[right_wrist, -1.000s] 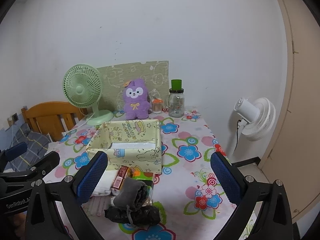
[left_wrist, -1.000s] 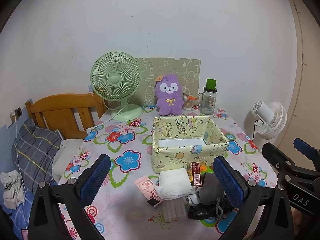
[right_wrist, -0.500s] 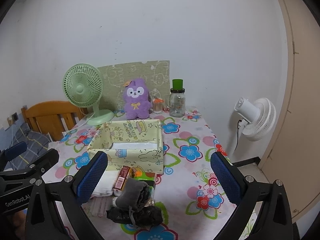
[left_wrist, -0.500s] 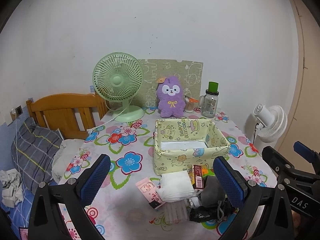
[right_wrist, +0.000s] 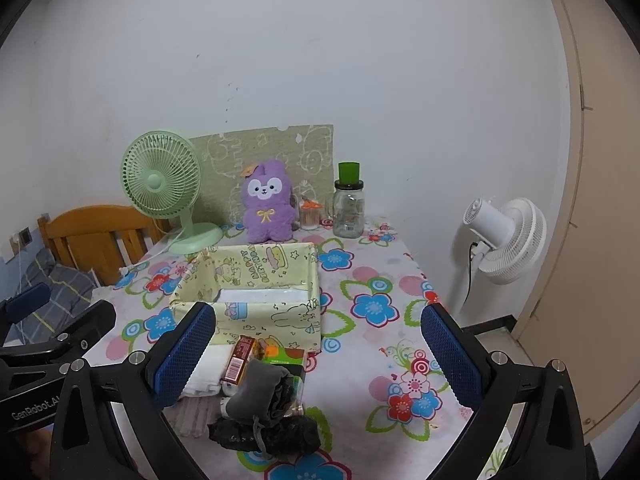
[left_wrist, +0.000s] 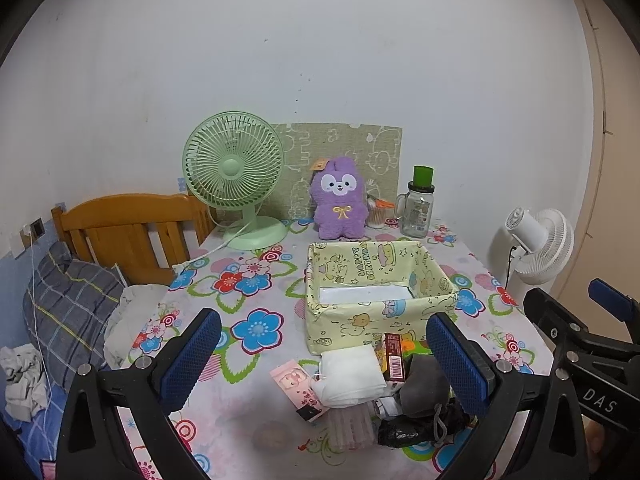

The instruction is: Organize soft objects

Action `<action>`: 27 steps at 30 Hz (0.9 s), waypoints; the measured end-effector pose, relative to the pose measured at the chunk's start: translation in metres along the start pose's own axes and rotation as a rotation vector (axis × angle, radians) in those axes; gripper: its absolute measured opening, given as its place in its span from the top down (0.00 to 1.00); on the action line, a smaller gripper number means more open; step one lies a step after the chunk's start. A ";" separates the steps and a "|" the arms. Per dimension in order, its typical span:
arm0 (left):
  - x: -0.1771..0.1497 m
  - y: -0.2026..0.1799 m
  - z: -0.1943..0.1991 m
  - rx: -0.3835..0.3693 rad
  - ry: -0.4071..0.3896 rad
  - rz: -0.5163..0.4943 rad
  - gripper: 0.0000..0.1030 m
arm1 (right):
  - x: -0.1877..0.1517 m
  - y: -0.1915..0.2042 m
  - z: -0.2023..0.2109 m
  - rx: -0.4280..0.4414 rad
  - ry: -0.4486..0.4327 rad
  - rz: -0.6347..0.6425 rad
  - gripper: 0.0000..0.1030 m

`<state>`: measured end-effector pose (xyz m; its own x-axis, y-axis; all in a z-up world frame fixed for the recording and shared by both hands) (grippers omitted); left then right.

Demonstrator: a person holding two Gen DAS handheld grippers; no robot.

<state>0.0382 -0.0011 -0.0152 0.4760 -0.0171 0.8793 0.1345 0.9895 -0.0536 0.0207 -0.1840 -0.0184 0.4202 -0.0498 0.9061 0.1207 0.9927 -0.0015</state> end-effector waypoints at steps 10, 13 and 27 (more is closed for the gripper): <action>0.000 -0.002 0.001 -0.006 -0.001 -0.004 0.00 | -0.001 0.001 -0.001 -0.005 0.005 0.001 0.00; 0.000 -0.003 0.001 -0.007 -0.001 -0.003 0.00 | 0.000 0.001 -0.001 -0.004 0.005 0.001 0.00; -0.001 -0.004 0.001 -0.009 -0.003 -0.006 0.00 | 0.000 0.001 0.001 -0.008 0.002 0.002 0.00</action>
Point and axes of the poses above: each gripper's, at about its wrist camera, not at the fingertips, and z roughly against the way its jaws point, y to its left, x to its top, the point moved 5 cm from there along -z, roughly the way its jaws point, and after that the axes turned 6 degrees about -x, right-handed, at the moved point
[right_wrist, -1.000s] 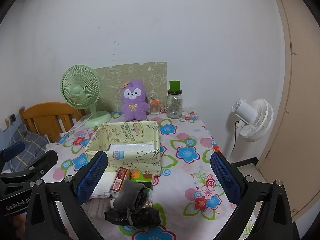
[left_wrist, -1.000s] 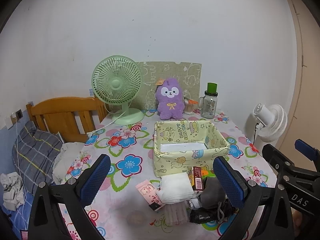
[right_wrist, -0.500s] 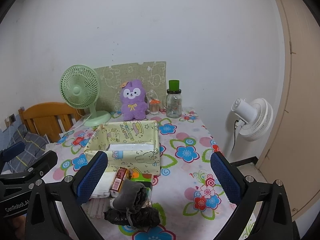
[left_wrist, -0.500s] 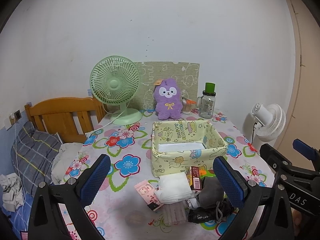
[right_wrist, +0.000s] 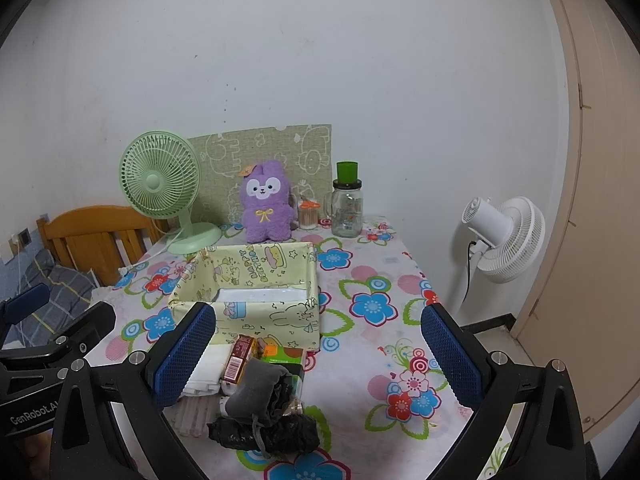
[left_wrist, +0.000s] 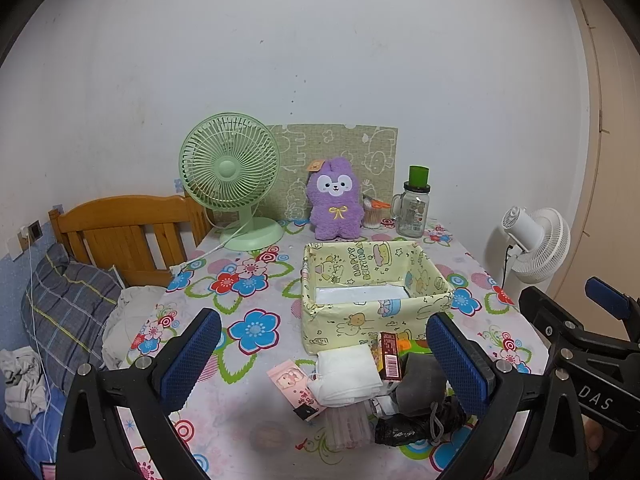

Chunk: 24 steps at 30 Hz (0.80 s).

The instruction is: Organize soft objects

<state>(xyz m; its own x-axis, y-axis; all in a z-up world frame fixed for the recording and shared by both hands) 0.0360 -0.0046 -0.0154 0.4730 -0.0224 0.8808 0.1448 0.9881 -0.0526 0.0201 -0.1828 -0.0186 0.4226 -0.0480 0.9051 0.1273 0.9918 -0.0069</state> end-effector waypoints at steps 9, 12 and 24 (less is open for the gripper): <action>0.000 0.000 0.000 0.000 0.000 0.000 0.00 | -0.001 -0.001 0.000 -0.002 -0.001 0.000 0.00; 0.000 0.000 0.000 0.000 0.000 0.001 0.00 | -0.001 -0.001 0.000 -0.002 -0.001 0.000 0.00; -0.007 0.002 -0.013 -0.008 0.023 -0.001 0.00 | -0.002 0.000 -0.015 0.008 0.042 -0.012 0.00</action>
Point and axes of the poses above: each gripper's, at about its wrist camera, not at the fingertips, and z roughly against the way its jaws point, y to its left, x to its top, the point moved 5 cm from there along -z, roughly the way its jaws point, and after that the axes turned 6 degrees about -x, right-handed, at the moved point
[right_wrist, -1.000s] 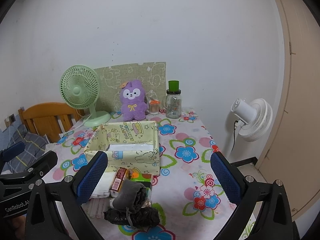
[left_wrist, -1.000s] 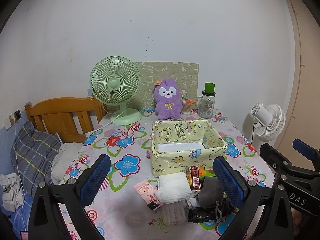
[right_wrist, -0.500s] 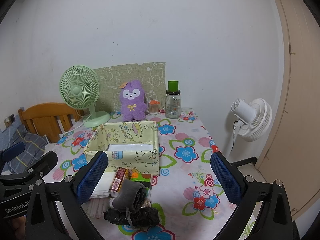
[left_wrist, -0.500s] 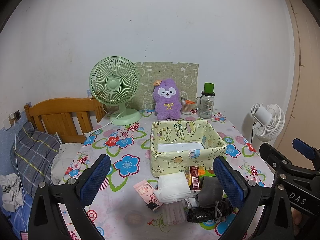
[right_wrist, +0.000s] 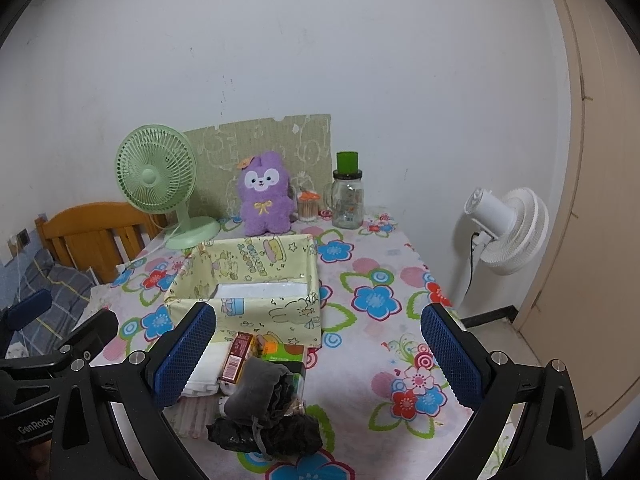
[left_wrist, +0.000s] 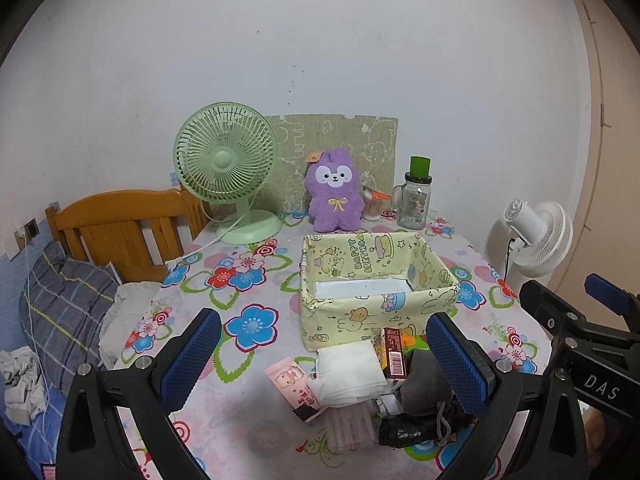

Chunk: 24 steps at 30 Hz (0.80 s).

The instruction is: Organize soft objects

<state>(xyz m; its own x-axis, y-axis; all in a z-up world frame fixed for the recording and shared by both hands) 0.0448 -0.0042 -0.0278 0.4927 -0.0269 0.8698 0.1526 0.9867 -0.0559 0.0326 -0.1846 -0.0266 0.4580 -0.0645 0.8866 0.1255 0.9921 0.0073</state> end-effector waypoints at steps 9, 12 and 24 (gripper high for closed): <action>-0.009 0.008 -0.024 -0.004 0.056 0.010 0.03 | -0.004 0.007 -0.017 -0.004 0.005 0.023 0.00; -0.014 0.010 -0.033 0.003 0.083 0.011 0.05 | -0.007 0.008 -0.025 0.000 0.022 0.026 0.00; -0.034 0.017 -0.060 -0.003 0.158 0.019 0.06 | -0.022 0.021 -0.053 0.011 0.091 0.056 0.00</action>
Point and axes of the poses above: each gripper's, at about its wrist camera, not at the fingertips, and z roughly against the way its jaws point, y to its left, x to its top, the point moved 5 cm from there along -z, roughly the way its jaws point, and after that the axes turned 6 degrees about -x, right-handed, at the moved point
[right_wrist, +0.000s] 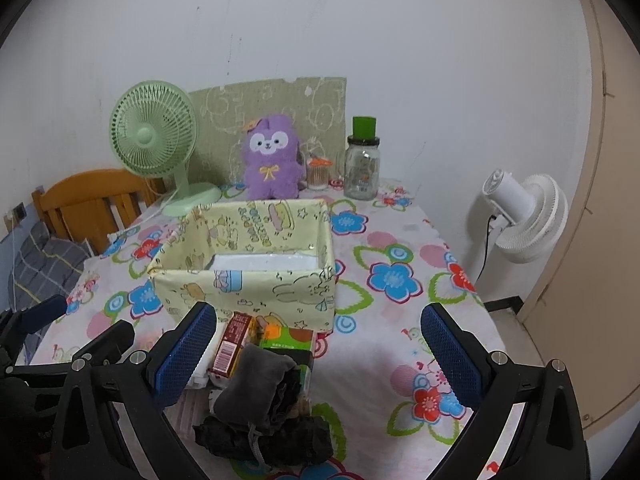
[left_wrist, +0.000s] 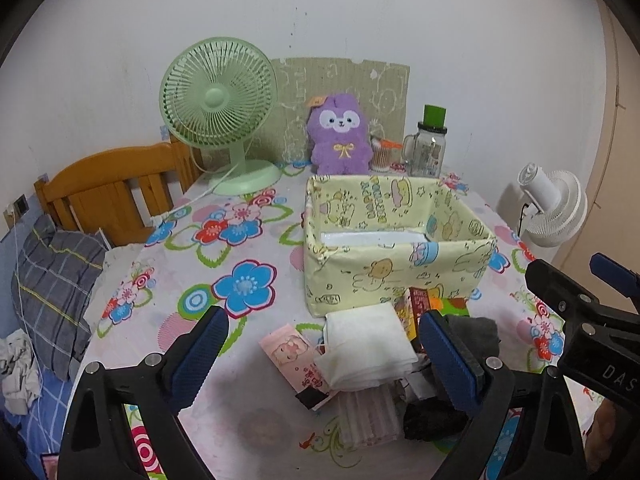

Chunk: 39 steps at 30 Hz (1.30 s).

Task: Organize soft objects
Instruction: 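Grasp the white folded cloth with the left tool while the right tool grasps the dark grey cloth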

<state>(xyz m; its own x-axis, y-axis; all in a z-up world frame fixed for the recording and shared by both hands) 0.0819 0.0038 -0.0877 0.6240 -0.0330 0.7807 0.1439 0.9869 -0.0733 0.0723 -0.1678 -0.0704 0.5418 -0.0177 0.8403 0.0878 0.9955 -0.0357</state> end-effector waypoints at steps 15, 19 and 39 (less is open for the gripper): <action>-0.018 -0.006 -0.035 -0.032 0.094 -0.018 0.06 | -0.020 0.015 -0.031 0.015 0.088 0.011 0.00; -0.022 -0.010 -0.043 -0.041 0.118 -0.030 0.06 | -0.026 0.020 -0.038 0.026 0.110 0.019 0.01; -0.040 -0.016 -0.073 -0.054 0.216 -0.055 0.07 | -0.051 0.034 -0.069 0.082 0.261 0.042 0.20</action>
<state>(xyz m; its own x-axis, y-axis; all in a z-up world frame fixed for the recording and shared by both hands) 0.1109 -0.0220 -0.1628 0.7632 -0.1257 0.6338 0.2199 0.9729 -0.0718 0.1051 -0.1396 -0.1523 0.7413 0.0108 0.6711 -0.0016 0.9999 -0.0144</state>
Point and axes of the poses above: each gripper's, at about its wrist camera, not at the fingertips, and z roughly against the way its jaws point, y to its left, x to its top, the point moved 5 cm from there along -z, roughly the way its jaws point, and after that the axes turned 6 degrees about -x, right-handed, at the moved point
